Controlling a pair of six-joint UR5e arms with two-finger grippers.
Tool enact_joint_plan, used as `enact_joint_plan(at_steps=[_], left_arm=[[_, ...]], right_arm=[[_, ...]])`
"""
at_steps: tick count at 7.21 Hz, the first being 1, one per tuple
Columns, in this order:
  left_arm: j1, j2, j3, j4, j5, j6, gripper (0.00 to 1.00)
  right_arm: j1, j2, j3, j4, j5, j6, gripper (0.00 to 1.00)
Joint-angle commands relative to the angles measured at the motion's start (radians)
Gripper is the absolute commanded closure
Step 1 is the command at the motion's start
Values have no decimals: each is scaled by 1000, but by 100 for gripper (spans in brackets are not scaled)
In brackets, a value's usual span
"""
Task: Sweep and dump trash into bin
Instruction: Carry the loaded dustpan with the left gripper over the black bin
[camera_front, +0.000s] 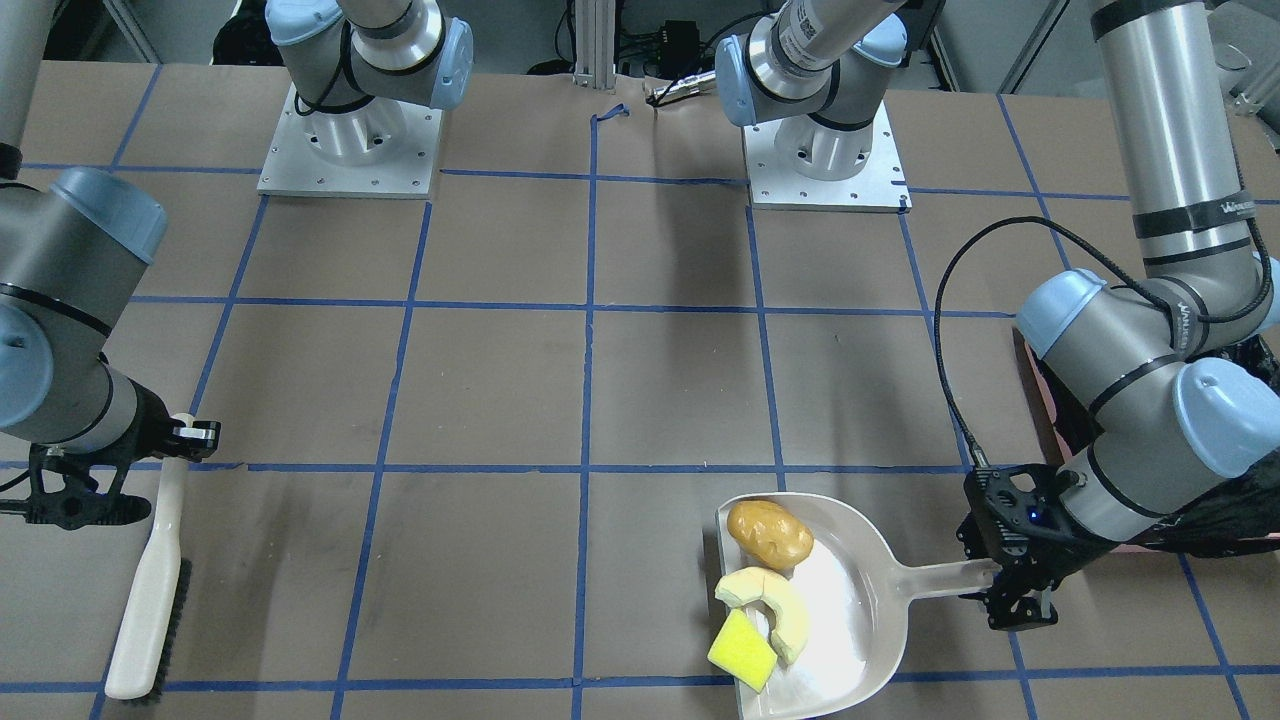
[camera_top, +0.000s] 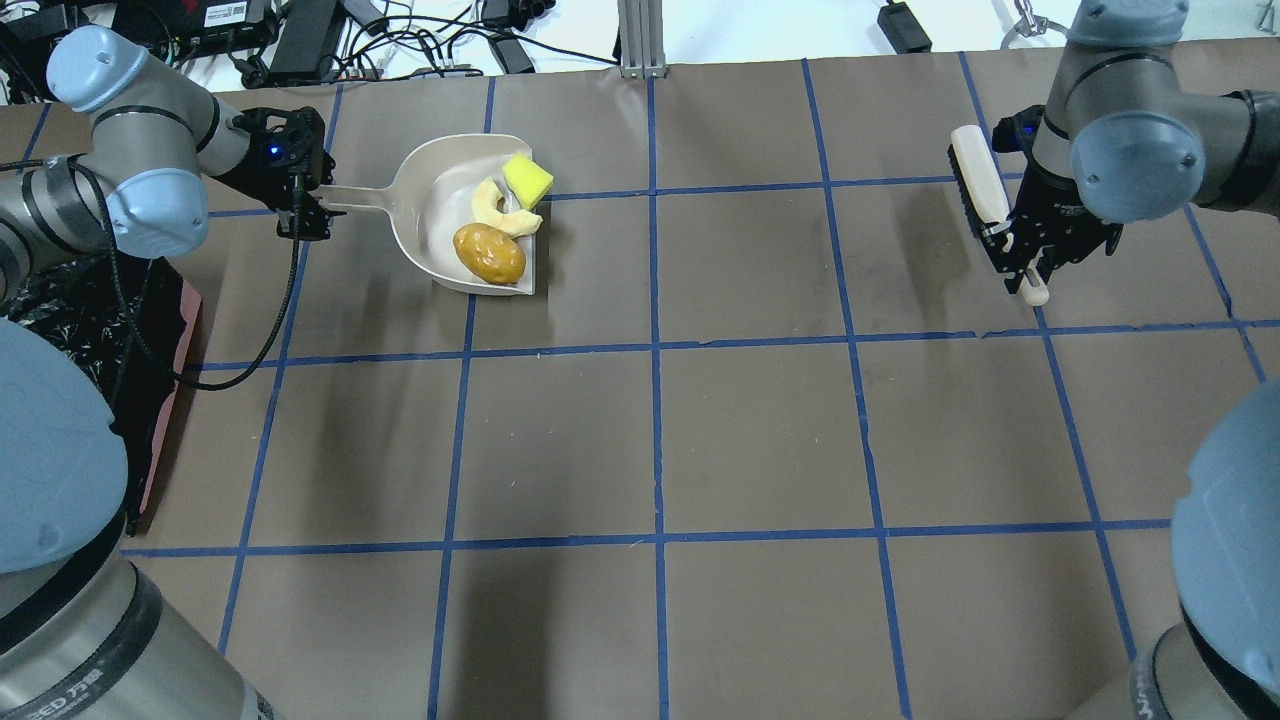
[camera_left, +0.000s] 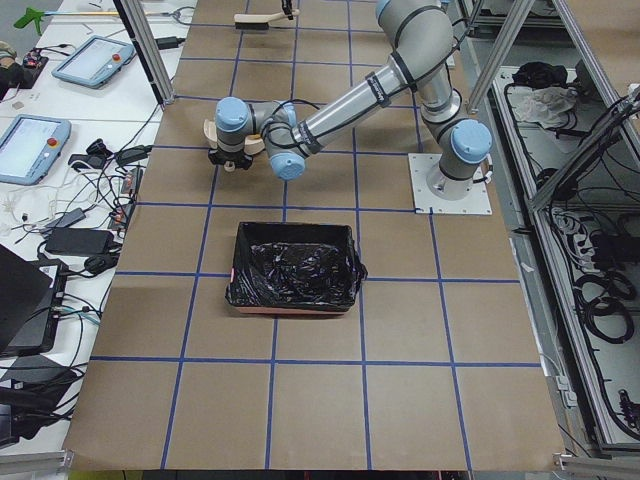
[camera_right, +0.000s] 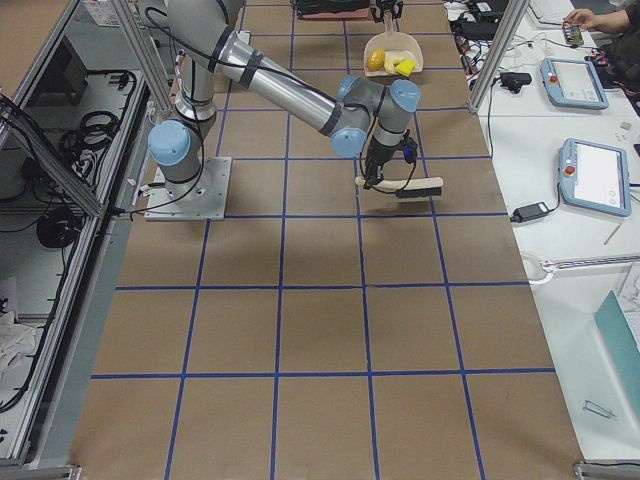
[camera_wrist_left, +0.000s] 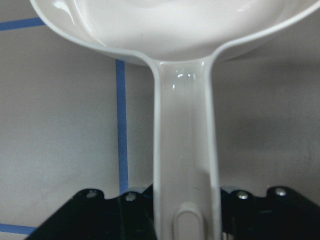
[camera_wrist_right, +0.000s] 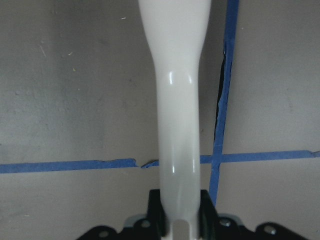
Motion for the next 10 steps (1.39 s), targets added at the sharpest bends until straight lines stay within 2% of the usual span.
enact_joint_plan(at_steps=[1, 3, 7, 10], left_arm=[[3, 5, 3, -8, -14, 0, 100], [15, 27, 6, -31, -27, 0, 100], [87, 96, 12, -162, -28, 37, 100], [185, 168, 17, -323, -27, 188, 100]], right_arm=[[-3, 5, 3, -16, -3, 0, 100], [-21, 23, 3, -22, -1, -1, 100], [-41, 20, 3, -16, 0, -1, 100], [-56, 17, 5, -4, 2, -50, 100]])
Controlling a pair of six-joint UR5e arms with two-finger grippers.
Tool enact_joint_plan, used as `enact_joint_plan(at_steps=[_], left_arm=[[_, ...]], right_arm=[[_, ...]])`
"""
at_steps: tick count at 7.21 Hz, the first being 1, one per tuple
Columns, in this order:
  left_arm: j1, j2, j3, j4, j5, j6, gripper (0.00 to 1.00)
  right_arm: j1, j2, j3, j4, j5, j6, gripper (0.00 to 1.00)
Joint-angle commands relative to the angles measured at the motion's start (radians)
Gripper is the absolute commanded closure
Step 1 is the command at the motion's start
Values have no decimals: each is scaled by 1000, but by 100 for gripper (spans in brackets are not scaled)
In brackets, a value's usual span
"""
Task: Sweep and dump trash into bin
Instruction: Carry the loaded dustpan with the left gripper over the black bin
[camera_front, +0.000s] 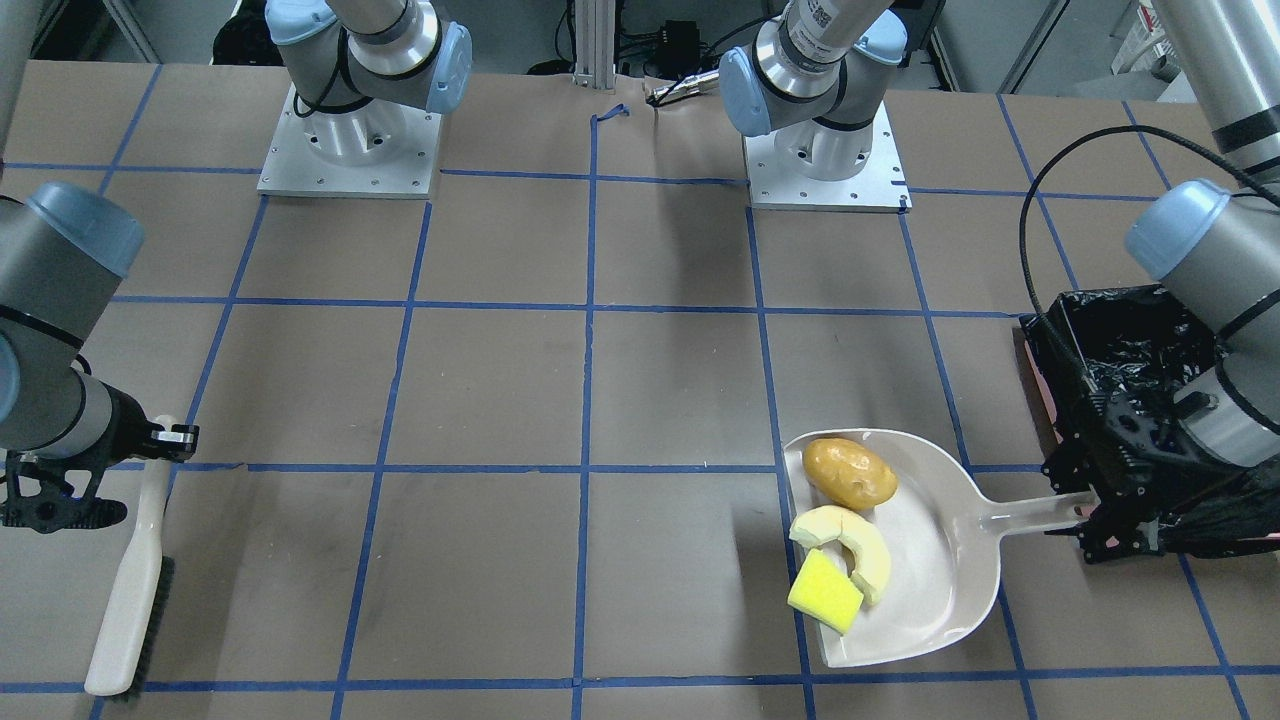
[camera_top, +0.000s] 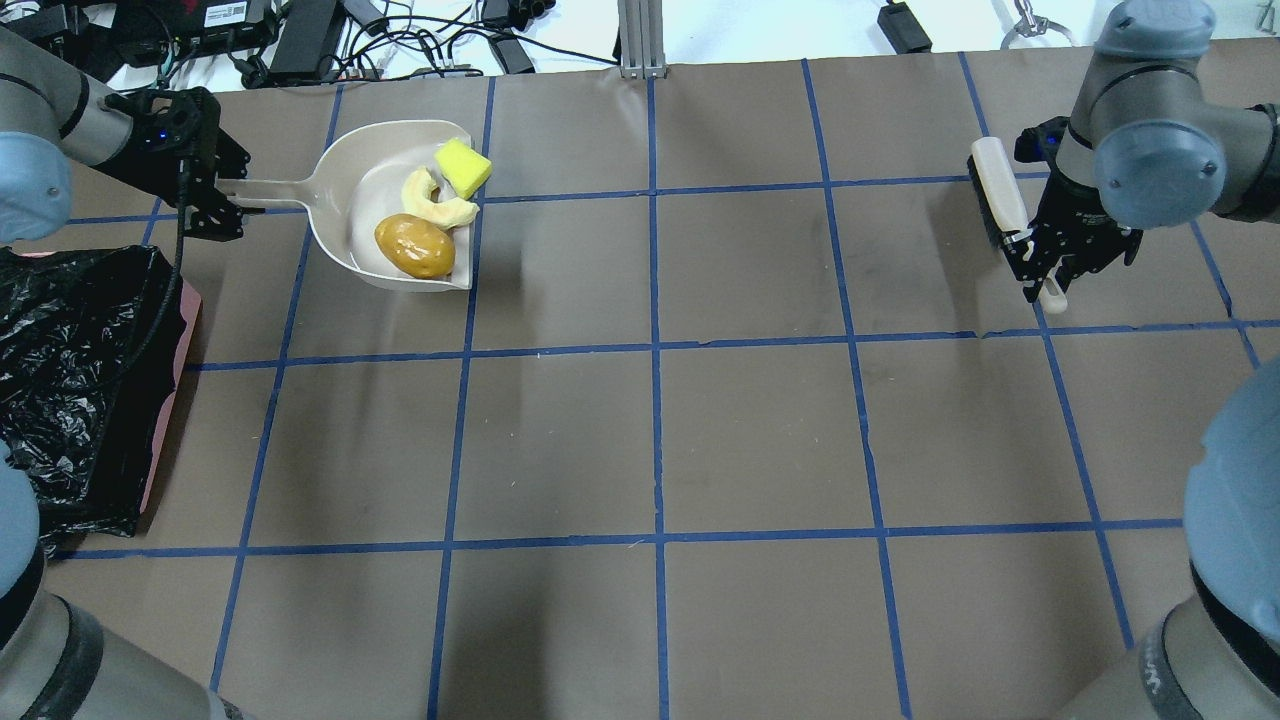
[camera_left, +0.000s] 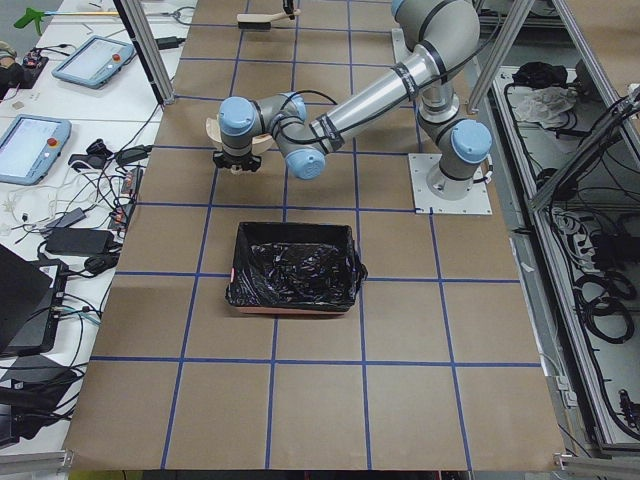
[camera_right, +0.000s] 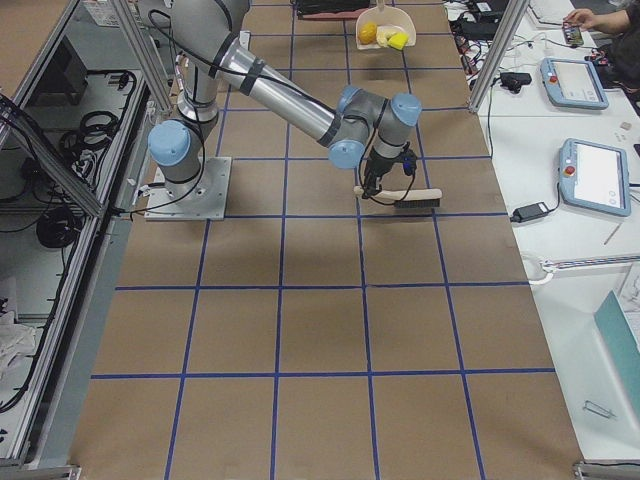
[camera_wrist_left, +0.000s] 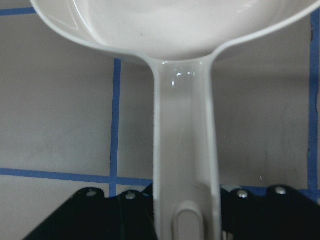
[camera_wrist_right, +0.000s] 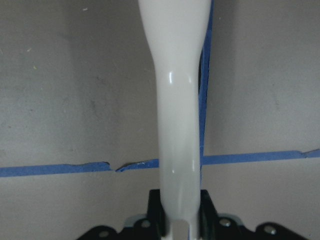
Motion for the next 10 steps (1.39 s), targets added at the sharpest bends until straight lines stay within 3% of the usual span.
enact_joint_plan(at_steps=[1, 5, 7, 10], left_arm=[[93, 59, 5, -127, 4, 132, 100], [332, 124, 49, -320, 38, 420, 100], [414, 131, 89, -324, 150, 470, 100], [483, 122, 115, -311, 185, 547, 100]], right_arm=[[-9, -3, 0, 6, 7, -23, 100], [-11, -15, 0, 9, 30, -25, 100], [-14, -12, 2, 12, 32, -26, 100], [-28, -7, 8, 12, 36, -26, 100]])
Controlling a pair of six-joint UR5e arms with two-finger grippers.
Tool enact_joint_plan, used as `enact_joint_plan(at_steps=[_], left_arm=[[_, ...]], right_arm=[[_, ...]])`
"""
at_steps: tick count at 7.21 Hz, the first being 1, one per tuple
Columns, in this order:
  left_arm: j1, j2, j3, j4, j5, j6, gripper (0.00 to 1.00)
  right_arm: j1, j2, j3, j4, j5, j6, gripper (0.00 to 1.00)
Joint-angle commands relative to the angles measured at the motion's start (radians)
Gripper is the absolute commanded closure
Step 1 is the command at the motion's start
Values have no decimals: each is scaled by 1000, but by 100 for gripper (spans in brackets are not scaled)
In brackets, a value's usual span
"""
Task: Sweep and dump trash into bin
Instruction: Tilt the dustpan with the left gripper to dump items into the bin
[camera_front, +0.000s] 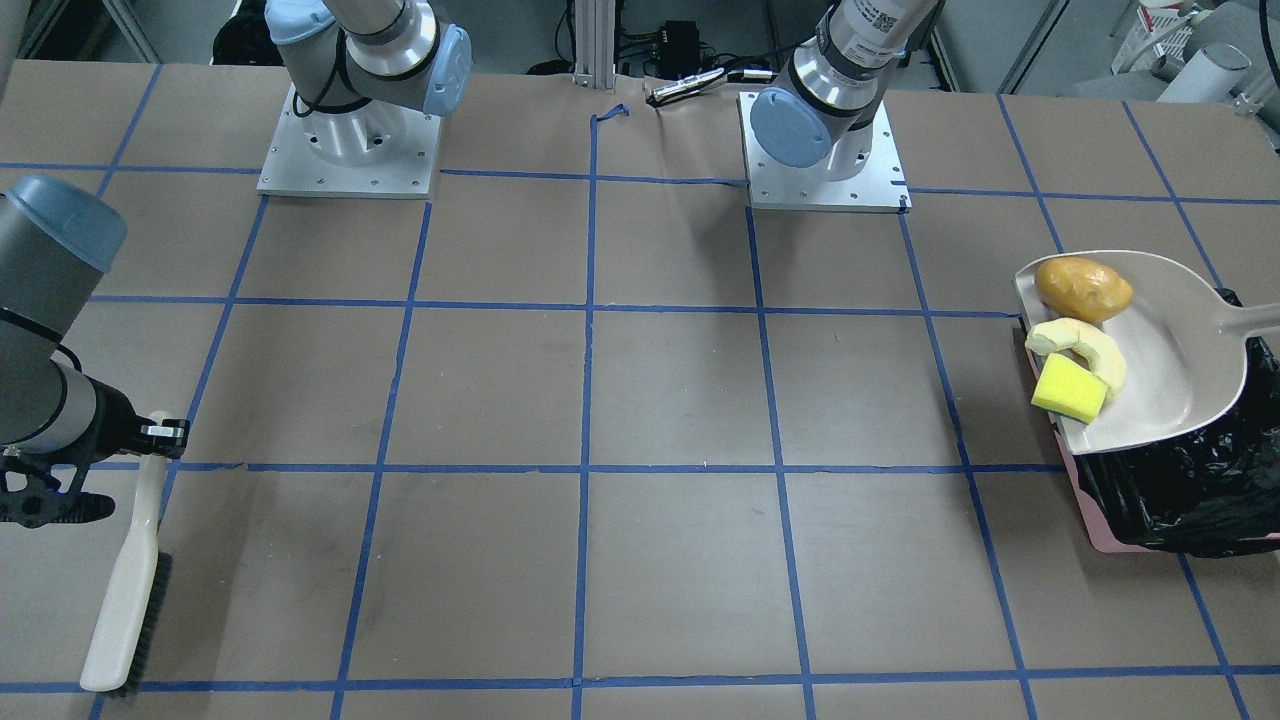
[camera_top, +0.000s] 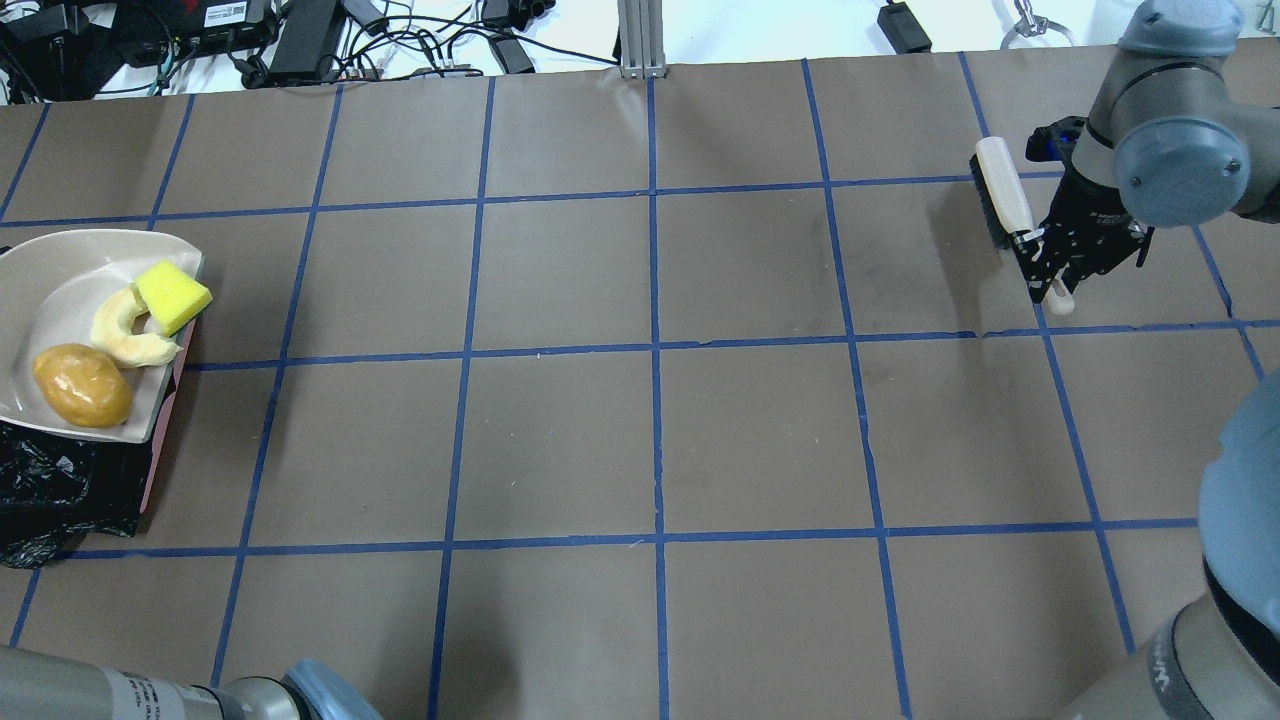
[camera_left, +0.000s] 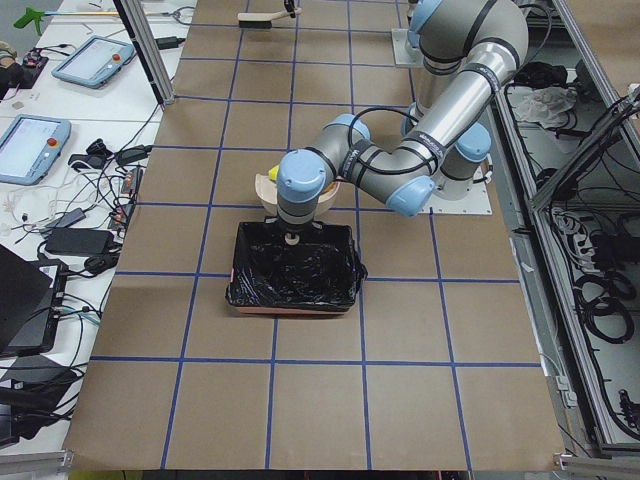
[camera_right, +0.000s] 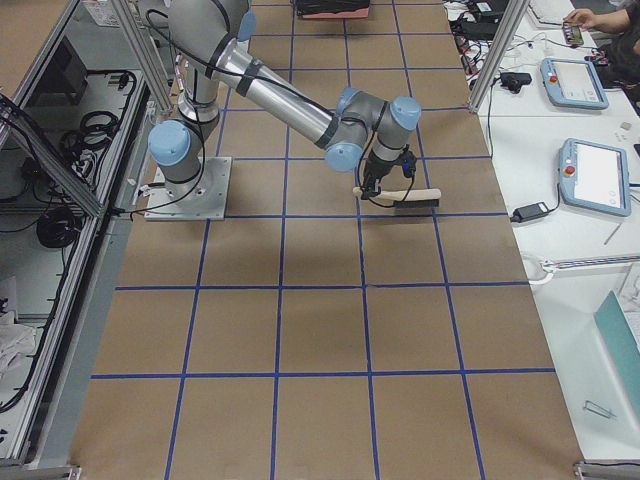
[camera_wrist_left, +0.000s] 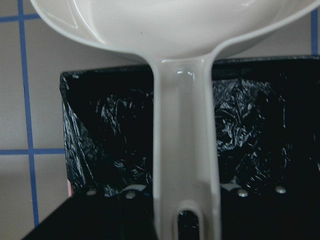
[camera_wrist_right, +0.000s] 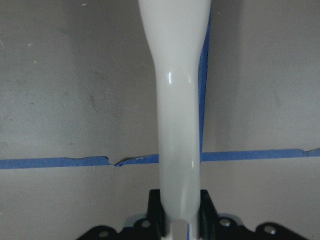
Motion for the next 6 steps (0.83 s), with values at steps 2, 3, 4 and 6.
enact_joint_plan(at_steps=[2, 3, 4, 6], left_arm=[[63, -20, 49, 5, 30, 81, 100], [78, -30, 61, 5, 32, 104, 100], [96, -32, 66, 15, 32, 112, 100], [115, -49, 68, 79, 38, 118, 100]], right_arm=[[-4, 1, 7, 0, 1, 1, 100], [-3, 1, 7, 18, 1, 1, 100], [-4, 0, 7, 22, 3, 0, 100], [-4, 1, 7, 23, 3, -3, 100]])
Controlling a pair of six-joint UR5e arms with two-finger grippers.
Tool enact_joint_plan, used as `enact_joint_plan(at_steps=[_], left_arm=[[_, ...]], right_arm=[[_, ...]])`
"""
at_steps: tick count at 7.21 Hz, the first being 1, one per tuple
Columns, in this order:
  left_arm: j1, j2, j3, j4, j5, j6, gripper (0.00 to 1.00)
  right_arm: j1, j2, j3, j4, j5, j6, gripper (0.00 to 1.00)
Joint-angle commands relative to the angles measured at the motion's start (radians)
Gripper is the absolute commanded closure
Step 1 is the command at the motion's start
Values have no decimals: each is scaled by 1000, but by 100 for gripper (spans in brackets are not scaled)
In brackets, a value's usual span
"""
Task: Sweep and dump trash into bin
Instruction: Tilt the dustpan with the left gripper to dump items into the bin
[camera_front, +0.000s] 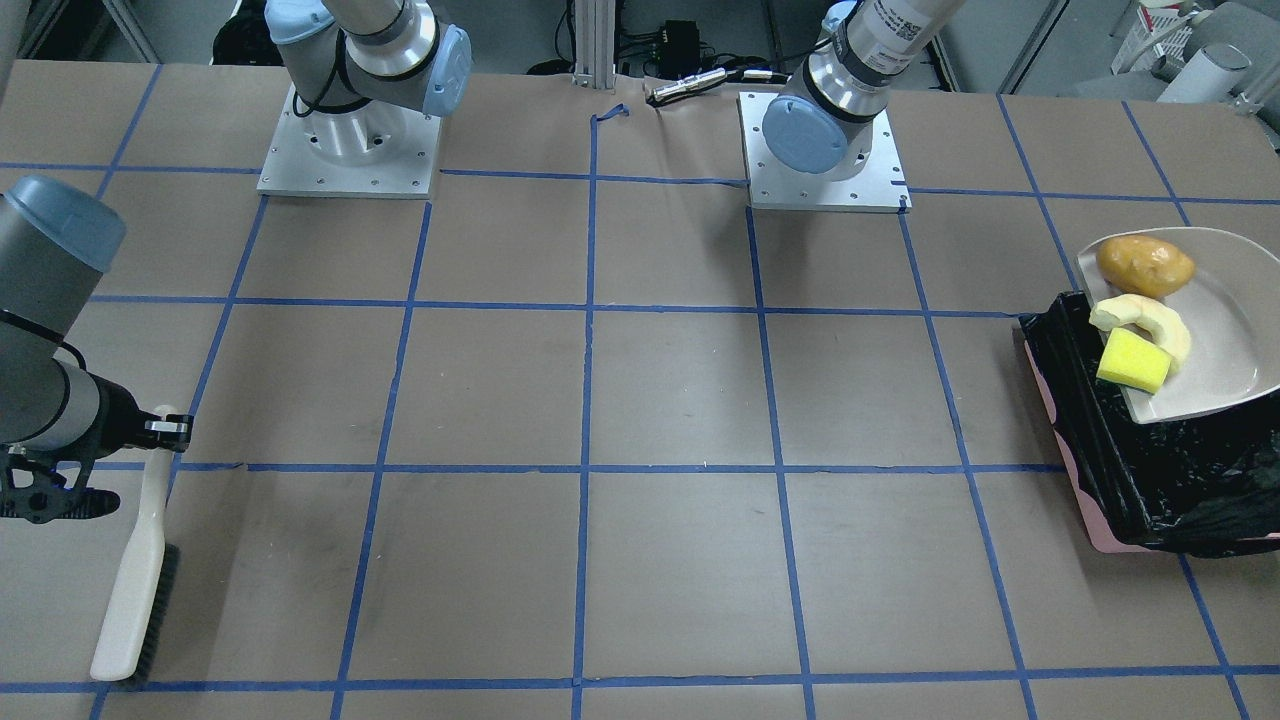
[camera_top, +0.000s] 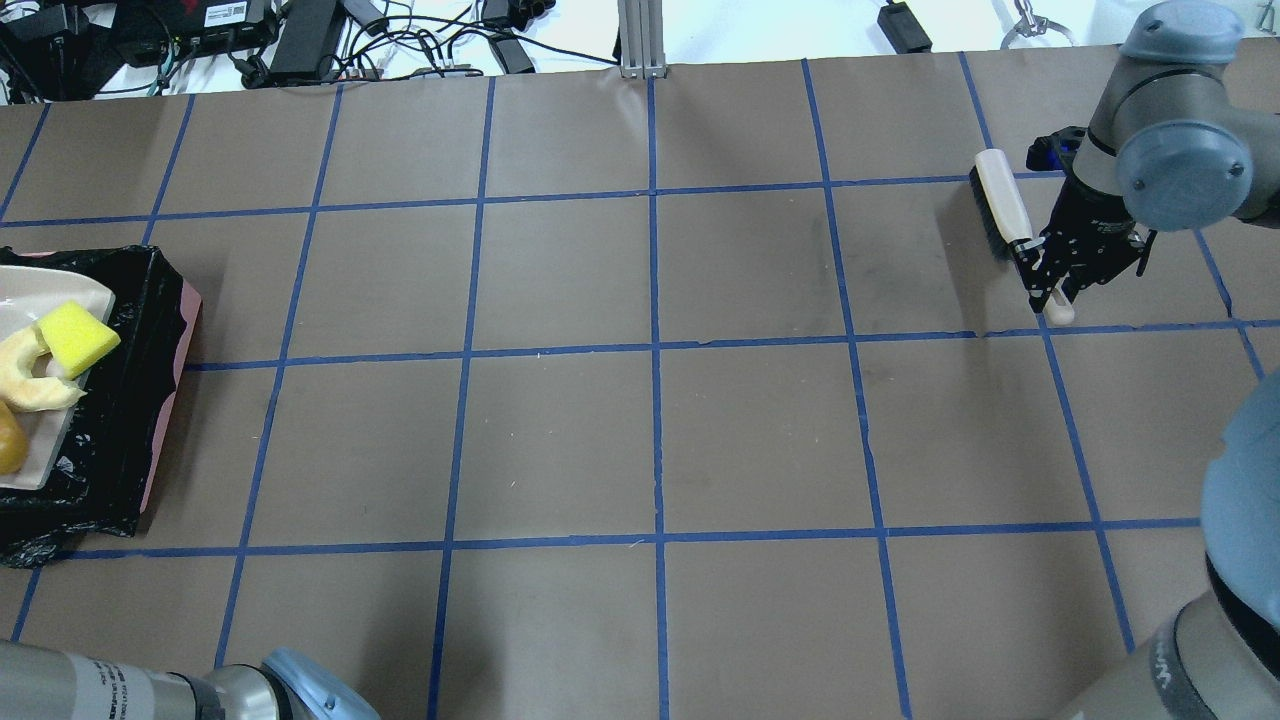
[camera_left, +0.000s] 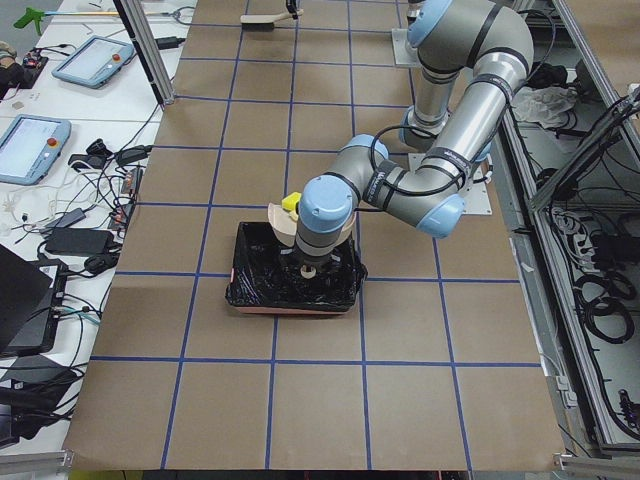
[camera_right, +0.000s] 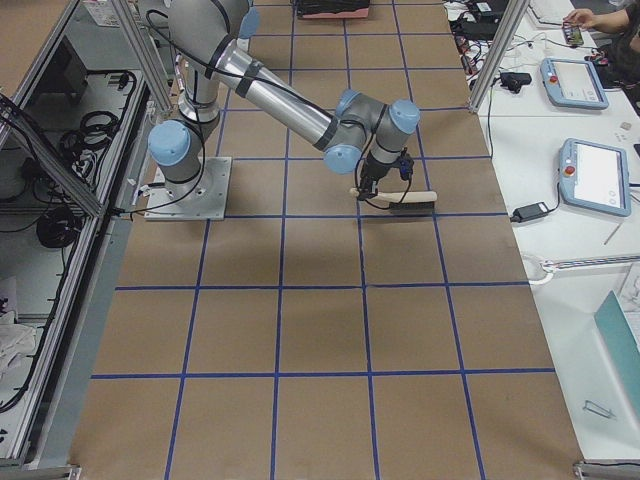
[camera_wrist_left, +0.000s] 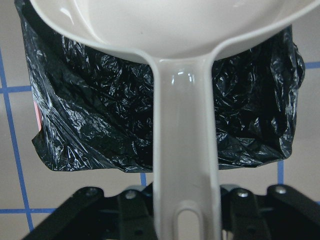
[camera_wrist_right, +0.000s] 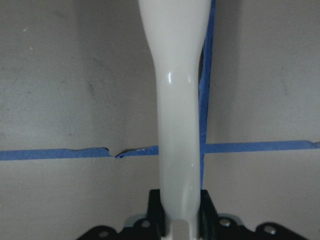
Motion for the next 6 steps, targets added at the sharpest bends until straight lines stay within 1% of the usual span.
enact_joint_plan(at_steps=[1, 2, 3, 4, 5, 6], left_arm=[[13, -22, 4, 58, 15, 0, 100], [25, -33, 4, 108, 17, -8, 100], [28, -50, 8, 149, 19, -14, 100], [33, -65, 25, 182, 20, -14, 100], [34, -82, 34, 184, 44, -19, 100], [36, -83, 39, 197, 55, -33, 100]], right_arm=[[0, 1, 0, 2, 0, -3, 100], [0, 1, 0, 2, 0, -3, 100], [0, 2, 0, 3, 0, -3, 75], [0, 2, 0, 3, 0, -3, 74], [0, 2, 2, 3, 0, -3, 72], [0, 4, 2, 3, 0, -3, 68]])
